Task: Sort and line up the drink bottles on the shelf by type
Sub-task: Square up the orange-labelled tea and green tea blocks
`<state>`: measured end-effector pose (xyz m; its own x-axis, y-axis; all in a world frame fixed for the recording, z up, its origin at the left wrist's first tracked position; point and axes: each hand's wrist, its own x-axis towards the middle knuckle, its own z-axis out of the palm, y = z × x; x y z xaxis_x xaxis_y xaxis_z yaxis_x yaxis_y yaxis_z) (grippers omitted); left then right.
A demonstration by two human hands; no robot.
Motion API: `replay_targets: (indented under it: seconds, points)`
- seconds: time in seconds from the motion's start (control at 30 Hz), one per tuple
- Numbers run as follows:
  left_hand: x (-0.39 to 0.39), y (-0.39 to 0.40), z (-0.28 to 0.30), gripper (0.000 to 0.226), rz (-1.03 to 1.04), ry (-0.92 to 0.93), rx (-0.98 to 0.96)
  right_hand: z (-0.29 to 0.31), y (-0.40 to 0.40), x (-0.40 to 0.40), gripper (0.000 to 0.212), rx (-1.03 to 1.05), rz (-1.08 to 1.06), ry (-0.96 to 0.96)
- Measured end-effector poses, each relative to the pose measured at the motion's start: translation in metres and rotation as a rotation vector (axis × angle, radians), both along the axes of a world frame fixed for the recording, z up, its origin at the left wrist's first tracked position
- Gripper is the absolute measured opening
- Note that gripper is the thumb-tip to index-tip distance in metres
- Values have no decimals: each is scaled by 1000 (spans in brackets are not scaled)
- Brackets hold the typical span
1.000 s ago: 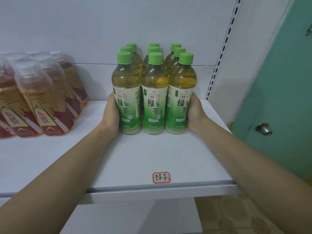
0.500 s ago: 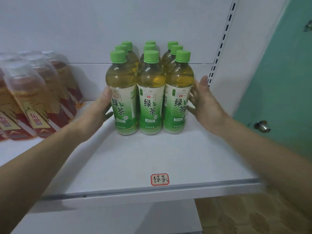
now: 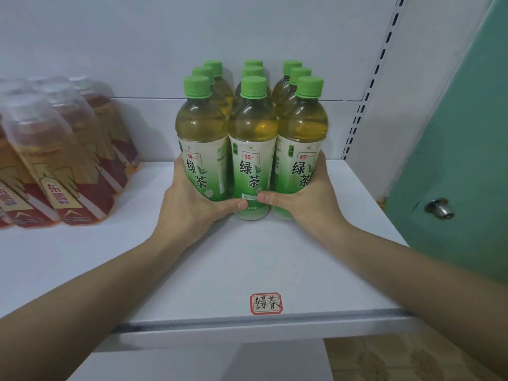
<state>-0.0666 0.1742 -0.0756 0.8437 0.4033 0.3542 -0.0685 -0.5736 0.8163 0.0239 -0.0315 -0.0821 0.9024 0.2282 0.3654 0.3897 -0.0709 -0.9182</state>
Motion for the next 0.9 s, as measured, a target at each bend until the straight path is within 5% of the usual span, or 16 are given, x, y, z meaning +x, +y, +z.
replay_targets:
  seconds: [0.2, 0.37, 0.63, 0.9]
  points:
    - [-1, 2, 2, 106, -13, 32, -1, 1, 1, -3, 118, -15, -22, -4]
    - [-9, 11, 9, 70, -246, 86, -68, 9, -15, -1, 114, -95, 99, 26]
    - [-7, 8, 5, 66, -321, 62, -41, 4, -25, 1, 83, -206, 120, 23]
    - [-13, 10, 8, 67, -316, 80, -79, 11, -29, -6, 85, -141, 222, 62]
